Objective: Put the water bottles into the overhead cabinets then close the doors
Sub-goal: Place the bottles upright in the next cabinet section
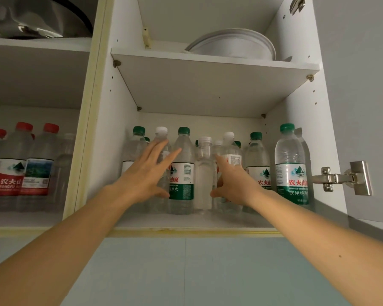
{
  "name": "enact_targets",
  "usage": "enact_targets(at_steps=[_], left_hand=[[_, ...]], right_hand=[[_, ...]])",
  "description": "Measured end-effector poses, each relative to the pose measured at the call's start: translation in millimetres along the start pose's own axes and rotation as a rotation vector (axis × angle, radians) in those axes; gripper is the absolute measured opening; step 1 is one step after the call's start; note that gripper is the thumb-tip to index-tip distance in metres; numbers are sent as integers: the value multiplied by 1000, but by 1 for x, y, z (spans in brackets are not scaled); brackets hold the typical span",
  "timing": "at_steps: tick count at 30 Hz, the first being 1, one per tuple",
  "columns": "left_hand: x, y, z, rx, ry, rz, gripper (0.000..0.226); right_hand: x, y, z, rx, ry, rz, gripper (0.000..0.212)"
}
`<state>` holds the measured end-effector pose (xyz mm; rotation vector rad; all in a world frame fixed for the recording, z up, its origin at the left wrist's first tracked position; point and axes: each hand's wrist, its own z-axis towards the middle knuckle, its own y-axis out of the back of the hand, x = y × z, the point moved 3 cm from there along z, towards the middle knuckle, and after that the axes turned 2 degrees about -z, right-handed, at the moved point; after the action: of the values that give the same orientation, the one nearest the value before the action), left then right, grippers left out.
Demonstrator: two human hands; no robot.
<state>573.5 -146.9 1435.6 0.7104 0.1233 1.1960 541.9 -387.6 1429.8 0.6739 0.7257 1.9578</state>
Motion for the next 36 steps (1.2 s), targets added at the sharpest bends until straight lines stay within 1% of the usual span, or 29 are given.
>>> enact_targets(at_steps=[2,3,5,9,12,15,23,25,26,28,29,30,31,33,34,36], left_hand=[[-3,-1,1,-18,-14,38,138],[-5,-2,1,-22,-20,53,138],[-5,-2,0,-14,-24,62,138],[-7,-2,0,6,5,43,136],[-14,-4,2,-29,33,74,133],[-16,-6,3,-63,25,95,131],[-14,-11,2,-93,16,202,128],[-14,-11,2,-88,19,212,128],[-14,-11,2,-87,18,221,127],[-13,-11,2,-80,11,240,127],[-13,-11,2,-73,5,244,126],[-13,-10,1,-65,0,241,126],[-13,-9,0,-62,-6,228,125],[-15,-4,-2,-72,-19,190,123],[-18,-2,-3,-87,-28,172,121],[-28,2,-1,-109,-49,141,119]], right_hand=[[3,0,-1,9,34,6,111],[4,-1,-1,27,42,-5,116],[7,-4,-1,51,46,-40,120],[10,-10,1,16,45,-122,120],[10,-11,1,-5,40,-146,117],[10,-15,1,-10,39,-172,116],[8,-17,3,-23,62,-208,111],[6,-15,2,-28,62,-168,102],[5,-10,2,-82,59,-150,91],[1,7,1,-311,18,-153,63],[-3,16,-1,-409,-34,-152,57],[-7,23,-1,-442,-102,-138,58],[-12,26,-2,-403,-178,-106,62],[-16,24,-5,-258,-271,-19,67],[-17,21,-7,-207,-278,8,66],[-15,16,-10,-181,-260,10,60]])
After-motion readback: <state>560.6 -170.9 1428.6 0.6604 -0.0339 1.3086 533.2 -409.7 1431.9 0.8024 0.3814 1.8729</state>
